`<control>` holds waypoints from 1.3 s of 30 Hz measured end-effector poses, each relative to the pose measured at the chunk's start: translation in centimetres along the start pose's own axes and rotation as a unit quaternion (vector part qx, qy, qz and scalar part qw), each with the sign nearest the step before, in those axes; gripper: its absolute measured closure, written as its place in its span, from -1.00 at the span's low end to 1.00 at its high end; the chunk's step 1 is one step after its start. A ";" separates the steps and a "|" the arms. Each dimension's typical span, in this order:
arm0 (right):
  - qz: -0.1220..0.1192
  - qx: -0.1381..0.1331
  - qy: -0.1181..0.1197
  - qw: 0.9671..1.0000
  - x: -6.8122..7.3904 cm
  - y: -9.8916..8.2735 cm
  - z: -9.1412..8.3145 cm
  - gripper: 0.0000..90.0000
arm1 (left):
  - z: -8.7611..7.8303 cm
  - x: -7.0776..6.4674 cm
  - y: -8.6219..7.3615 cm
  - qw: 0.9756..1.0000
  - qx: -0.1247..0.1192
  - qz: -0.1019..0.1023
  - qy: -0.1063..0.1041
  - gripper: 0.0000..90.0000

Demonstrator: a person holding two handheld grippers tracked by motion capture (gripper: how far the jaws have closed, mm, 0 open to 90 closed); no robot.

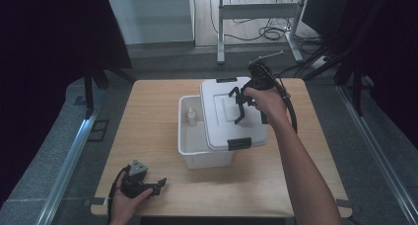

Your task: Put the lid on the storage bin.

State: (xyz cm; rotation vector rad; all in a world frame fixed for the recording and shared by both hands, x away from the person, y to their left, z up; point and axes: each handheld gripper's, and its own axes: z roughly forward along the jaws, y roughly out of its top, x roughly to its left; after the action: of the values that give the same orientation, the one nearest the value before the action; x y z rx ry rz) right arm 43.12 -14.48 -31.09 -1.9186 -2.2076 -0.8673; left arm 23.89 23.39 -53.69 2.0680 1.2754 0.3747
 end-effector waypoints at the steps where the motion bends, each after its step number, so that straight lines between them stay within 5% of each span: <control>1: 0.002 0.001 0.003 1.000 0.3 0.0 0.1 0.90 | 0.0 0.0 0.0 1.000 0.000 0.000 0.000 -0.72; 11: -0.004 0.004 0.011 1.000 1.5 0.1 0.0 0.90 | 0.1 -0.1 0.0 1.000 0.001 0.002 0.000 -0.72; 39: 0.006 0.035 0.025 0.999 5.6 0.2 4.5 0.90 | 0.0 0.0 0.0 1.000 0.002 0.003 -0.001 -0.72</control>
State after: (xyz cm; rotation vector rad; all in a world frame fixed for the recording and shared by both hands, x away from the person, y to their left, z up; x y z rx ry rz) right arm 43.50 -7.42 -32.40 -1.8560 -2.1670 -0.8166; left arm 23.92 23.42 -53.74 2.0752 1.2701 0.3728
